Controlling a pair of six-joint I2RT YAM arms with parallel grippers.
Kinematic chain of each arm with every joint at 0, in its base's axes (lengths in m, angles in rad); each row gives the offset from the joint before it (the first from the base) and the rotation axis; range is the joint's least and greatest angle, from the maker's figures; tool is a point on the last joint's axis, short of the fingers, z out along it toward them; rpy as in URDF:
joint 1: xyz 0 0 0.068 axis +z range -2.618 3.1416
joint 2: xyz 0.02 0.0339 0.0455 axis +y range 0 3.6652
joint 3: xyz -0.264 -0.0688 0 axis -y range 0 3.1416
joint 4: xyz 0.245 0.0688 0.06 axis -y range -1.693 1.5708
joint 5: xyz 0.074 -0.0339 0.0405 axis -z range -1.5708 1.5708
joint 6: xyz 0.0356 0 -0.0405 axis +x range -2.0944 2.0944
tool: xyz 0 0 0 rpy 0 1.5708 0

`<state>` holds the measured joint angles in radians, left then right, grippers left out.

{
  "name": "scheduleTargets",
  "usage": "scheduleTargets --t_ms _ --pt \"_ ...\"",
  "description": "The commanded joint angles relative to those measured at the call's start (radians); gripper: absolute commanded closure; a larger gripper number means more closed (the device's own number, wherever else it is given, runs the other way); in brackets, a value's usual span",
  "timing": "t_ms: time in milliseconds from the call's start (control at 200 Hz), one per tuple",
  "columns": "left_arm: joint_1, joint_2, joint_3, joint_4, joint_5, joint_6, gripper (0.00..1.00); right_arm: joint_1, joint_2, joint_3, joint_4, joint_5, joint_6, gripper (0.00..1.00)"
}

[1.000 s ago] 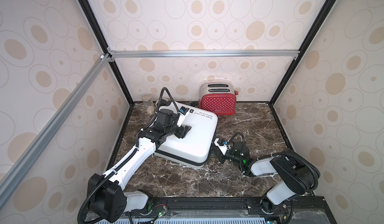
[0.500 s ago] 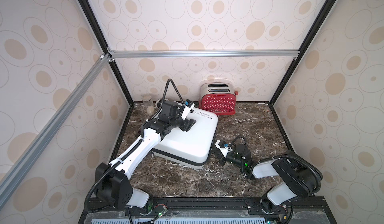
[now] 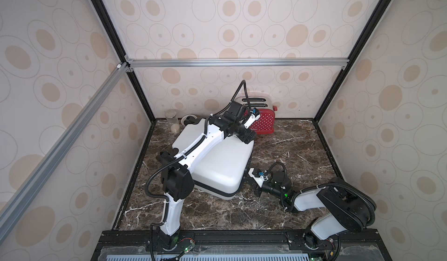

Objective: Open the suitcase zippers
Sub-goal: Unzip the zipper on the suitcase.

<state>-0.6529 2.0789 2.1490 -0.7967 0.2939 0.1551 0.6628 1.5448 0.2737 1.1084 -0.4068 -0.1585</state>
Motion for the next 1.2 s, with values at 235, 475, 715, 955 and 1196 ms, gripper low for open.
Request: scheduleTargets --t_ms 235,475,715,955,1196 --pt "-0.019 0.168 0.227 -0.226 -0.100 0.028 0.20 0.016 0.047 0.002 0.144 -0.014 0.001 1.00" --pt "-0.019 0.184 0.154 -0.261 -0.068 0.087 0.26 -0.002 0.069 -0.018 0.233 0.143 0.088 1.00" --pt "-0.021 0.122 -0.007 -0.214 -0.047 0.113 0.32 -0.076 0.108 0.021 0.303 0.220 0.200 1.00" --pt "-0.019 0.093 -0.061 -0.192 -0.037 0.120 0.34 -0.152 0.115 0.089 0.296 0.335 0.292 1.00" --pt "-0.019 0.080 -0.073 -0.183 -0.019 0.123 0.36 -0.225 0.160 0.192 0.243 0.336 0.337 1.00"
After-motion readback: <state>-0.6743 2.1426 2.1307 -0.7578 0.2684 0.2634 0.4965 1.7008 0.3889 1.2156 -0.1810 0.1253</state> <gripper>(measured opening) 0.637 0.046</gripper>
